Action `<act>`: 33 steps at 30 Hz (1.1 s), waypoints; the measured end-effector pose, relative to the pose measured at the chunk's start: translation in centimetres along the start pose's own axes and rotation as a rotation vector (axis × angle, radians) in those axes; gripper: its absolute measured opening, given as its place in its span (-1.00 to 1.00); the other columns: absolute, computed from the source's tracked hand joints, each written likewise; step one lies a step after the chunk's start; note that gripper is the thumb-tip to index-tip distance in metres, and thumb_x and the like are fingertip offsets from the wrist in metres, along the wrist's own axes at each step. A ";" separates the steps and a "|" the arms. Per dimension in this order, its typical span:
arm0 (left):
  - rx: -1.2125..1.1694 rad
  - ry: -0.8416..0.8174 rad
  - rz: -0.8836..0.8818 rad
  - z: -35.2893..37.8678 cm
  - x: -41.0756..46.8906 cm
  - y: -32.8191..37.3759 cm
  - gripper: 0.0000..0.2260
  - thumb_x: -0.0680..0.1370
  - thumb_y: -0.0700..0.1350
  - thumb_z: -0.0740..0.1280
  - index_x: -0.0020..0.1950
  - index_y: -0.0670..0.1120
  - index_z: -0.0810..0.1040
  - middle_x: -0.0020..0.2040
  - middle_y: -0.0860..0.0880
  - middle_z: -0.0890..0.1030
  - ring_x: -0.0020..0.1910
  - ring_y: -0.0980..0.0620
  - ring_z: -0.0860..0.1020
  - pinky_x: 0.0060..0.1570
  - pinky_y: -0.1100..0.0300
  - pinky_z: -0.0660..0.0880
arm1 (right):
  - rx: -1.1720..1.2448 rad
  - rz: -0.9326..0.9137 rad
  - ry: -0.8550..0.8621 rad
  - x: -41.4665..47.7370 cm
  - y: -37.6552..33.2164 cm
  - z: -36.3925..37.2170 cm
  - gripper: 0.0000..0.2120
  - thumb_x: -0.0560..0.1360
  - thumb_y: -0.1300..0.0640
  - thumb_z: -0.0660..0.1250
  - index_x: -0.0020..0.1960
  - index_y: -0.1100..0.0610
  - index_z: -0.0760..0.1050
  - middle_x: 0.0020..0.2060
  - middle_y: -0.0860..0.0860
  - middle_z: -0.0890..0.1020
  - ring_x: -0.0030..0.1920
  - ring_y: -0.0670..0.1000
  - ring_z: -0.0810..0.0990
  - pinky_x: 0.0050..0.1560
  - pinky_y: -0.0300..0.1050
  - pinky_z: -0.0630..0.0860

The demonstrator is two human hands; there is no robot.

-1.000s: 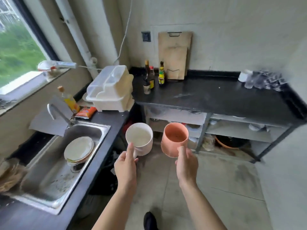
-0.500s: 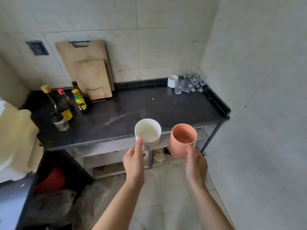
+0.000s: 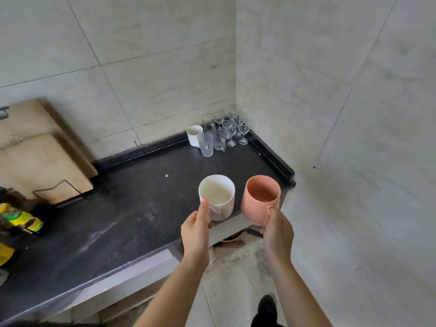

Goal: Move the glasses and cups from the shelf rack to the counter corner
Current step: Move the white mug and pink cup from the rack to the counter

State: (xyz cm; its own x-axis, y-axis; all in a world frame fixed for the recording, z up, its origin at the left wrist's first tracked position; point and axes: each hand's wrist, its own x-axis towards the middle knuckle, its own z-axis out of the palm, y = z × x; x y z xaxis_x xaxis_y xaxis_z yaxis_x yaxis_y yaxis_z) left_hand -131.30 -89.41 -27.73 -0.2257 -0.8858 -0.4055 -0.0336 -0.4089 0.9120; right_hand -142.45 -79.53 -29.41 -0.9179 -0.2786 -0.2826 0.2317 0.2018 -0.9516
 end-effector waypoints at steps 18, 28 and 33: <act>0.185 -0.157 0.002 12.7 21.0 3.2 -0.62 0.69 0.01 0.17 -0.31 0.06 0.55 -0.18 0.11 0.64 -0.10 0.19 0.56 0.07 0.25 0.53 | -0.177 0.041 -0.293 24.7 -4.9 11.3 -0.63 0.68 -0.21 0.05 0.13 0.08 0.39 -0.04 0.06 0.49 -0.14 -0.01 0.51 -0.25 -0.37 0.41; 0.333 -0.242 -0.080 16.0 30.8 1.2 -0.69 0.70 -0.04 0.16 -0.19 -0.14 0.42 -0.27 -0.01 0.37 -0.29 0.10 0.33 -0.28 0.26 0.39 | -0.298 0.112 -0.285 32.3 -2.9 15.7 -0.54 0.70 -0.14 0.06 0.49 0.05 0.38 -0.13 0.07 0.63 -0.17 -0.05 0.59 -0.16 -0.23 0.48; 0.371 -0.223 -0.173 16.8 32.9 -1.2 -0.68 0.70 -0.02 0.14 -0.19 -0.10 0.45 -0.26 0.03 0.41 -0.26 0.13 0.36 -0.25 0.28 0.43 | -0.332 0.201 -0.308 35.6 -1.2 17.2 -0.53 0.69 -0.16 0.07 0.43 0.09 0.43 -0.12 0.07 0.64 -0.12 -0.02 0.61 -0.10 -0.17 0.52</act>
State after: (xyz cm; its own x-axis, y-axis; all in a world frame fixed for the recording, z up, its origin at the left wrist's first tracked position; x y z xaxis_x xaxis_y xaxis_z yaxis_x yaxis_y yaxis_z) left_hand -155.08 -114.32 -41.08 -0.3885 -0.7262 -0.5672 -0.4260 -0.4043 0.8094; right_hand -169.86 -105.82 -40.39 -0.7161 -0.4582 -0.5265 0.2331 0.5540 -0.7992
